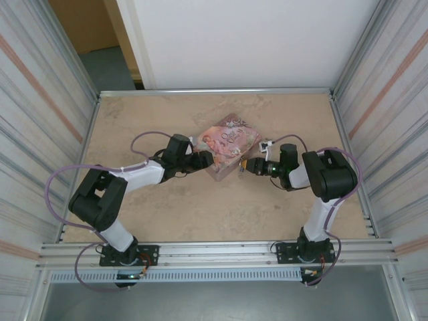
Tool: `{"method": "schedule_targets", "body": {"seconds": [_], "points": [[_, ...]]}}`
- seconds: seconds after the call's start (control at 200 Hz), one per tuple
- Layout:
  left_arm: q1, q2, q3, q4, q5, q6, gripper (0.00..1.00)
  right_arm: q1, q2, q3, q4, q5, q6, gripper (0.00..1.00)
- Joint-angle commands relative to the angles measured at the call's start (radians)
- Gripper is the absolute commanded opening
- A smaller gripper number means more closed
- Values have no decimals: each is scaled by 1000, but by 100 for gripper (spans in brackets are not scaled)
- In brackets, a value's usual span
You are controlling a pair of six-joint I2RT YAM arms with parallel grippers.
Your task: Unlock the padlock with the key
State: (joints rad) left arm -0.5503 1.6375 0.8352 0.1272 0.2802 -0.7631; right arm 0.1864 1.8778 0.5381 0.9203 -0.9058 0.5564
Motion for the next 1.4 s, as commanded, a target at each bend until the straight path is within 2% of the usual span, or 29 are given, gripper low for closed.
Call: {"method": "schedule_targets", "body": {"seconds": [0.0,0.165,0.466,0.817,1.393], "points": [[15,49,-62,-256,-81,40,65,7,-26,1,-19,-20,-29,8],[16,47,-65,-258,-82,40,65,7,-37,-11,-32,16,-17,0],[15,46,-72,-255,-79,39,65,23,-94,-67,13,177,123,0],[10,44,-80,-247,-75,37,65,122,-112,-52,40,414,350,0],[15,38,-97,-229,-71,33,65,142,-127,-18,69,535,473,0]]}}
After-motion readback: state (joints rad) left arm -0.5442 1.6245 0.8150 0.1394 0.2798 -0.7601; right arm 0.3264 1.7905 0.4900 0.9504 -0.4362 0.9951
